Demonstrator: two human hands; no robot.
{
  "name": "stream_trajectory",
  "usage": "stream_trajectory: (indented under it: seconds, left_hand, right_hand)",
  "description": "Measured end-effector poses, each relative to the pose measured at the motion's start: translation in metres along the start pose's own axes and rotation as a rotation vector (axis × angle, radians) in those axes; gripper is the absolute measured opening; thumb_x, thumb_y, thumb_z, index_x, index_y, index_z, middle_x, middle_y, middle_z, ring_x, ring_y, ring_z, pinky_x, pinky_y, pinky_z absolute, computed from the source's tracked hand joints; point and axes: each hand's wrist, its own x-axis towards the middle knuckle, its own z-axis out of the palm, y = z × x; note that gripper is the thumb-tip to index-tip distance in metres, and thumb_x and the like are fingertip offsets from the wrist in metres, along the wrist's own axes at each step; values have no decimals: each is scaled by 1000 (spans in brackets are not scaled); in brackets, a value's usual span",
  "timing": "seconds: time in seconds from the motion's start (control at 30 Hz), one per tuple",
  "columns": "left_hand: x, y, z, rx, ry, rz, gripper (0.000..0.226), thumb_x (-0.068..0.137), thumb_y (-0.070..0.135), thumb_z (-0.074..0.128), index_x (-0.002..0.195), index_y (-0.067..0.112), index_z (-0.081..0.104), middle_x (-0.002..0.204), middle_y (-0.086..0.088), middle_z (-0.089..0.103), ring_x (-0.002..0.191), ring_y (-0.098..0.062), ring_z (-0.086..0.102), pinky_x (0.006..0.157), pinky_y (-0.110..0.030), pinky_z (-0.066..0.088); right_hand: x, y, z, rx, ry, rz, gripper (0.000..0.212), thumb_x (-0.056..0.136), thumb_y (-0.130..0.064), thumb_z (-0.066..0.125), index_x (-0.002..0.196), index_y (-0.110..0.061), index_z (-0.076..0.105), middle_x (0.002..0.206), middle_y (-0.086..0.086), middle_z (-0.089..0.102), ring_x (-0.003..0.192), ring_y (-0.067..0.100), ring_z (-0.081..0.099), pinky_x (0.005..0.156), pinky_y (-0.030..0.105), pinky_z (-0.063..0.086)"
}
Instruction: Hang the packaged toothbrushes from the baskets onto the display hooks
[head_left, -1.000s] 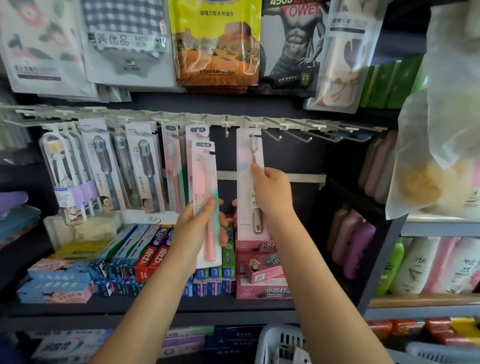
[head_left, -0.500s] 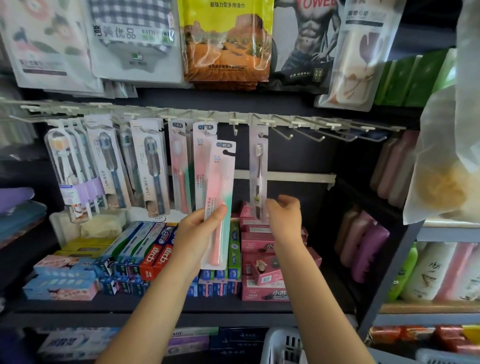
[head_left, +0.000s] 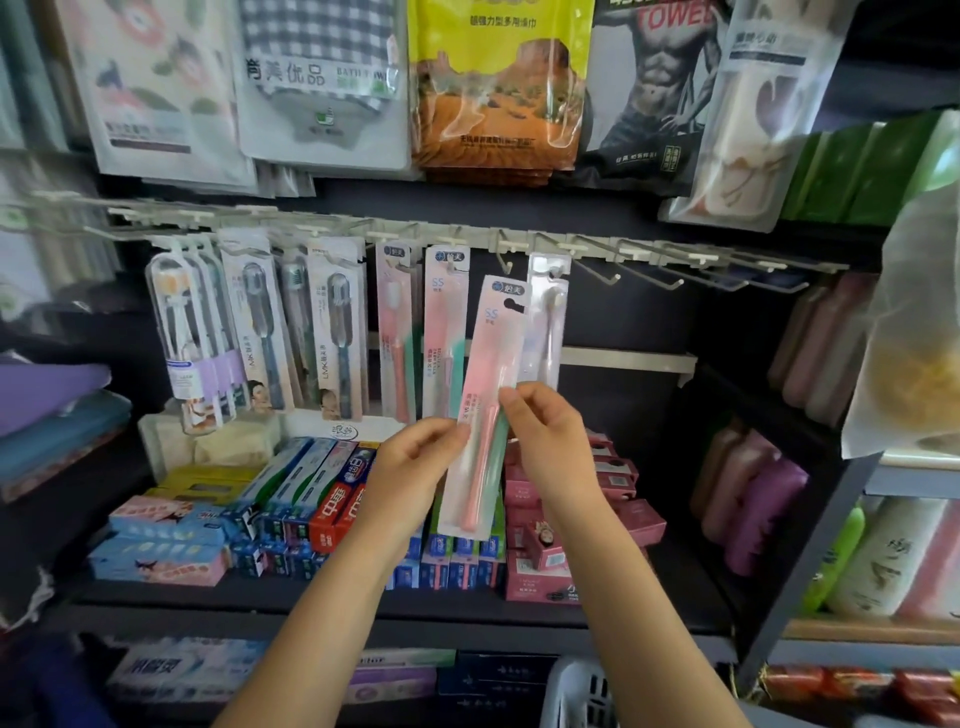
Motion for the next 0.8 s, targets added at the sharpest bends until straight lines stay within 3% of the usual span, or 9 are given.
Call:
stream_trajectory:
  seconds: [0.1,0.17,0.27,0.4,0.5,0.57,0.7,0.8]
  left_hand:
    - [1,8,-4,6,10,51,11,95,25,68,88,31,74,83,16,75,77,6,65,76,-20,49]
    - [2,14,-3,-15,13,74,9,94,25,69,89,30,75,85,13,76,78,4,66,77,-20,49]
    - [6,20,1,-29,21,88,6,92,28,70,91,29,75,81,14,74,75,4,66,74,-19,48]
    - [13,23,7,-32,34,83,8,92,32,71,91,27,77,73,12,69,72,-7,62,71,-26,48]
    - [19,28,11,-46,27,66,15,94,30,69,85,19,76,69,-4,61,61,-17,54,57,-28,44]
    - [23,31,14,-45,28,52,17,94,27,69,82,15,74,64,-3,56,55,-15,49,50,-25,42]
    - [27,32,16,-22,38,46,18,94,25,70,80,13,73,59,7,56,53,-10,50,52,-22,43]
    - [26,30,17,-52,57,63,17,92,26,72,79,16,74,62,11,62,62,-8,56,63,-25,45]
  right_hand:
    - [4,-8,7,37,50,-17,25,104,-24,55,94,-2,65,85,25,62,68,17,54,59,27,47]
    - [7,-13,9,53,85,-35,24,104,-22,55,96,-3,66,77,12,62,61,8,52,53,18,45]
    - [13,-18,8,32,143,-83,23,104,-22,55,91,-7,68,70,-3,60,58,4,48,57,18,42]
    - [24,-22,7,16,177,-78,24,103,-22,56,91,-6,69,72,-3,62,59,4,50,60,20,44]
    - [37,-26,10,-13,203,-60,22,102,-23,56,94,-7,70,73,-7,62,59,0,51,60,17,42]
    - [42,-26,12,-22,229,-51,21,103,-23,56,97,-8,69,74,-7,61,60,0,51,59,16,40]
    - [41,-25,13,-25,270,-81,18,102,-20,56,94,-10,67,76,-8,62,59,-6,54,56,7,41]
    - [39,-25,12,-8,272,-89,18,102,-20,56,88,-13,67,74,-8,62,56,-9,53,54,6,41]
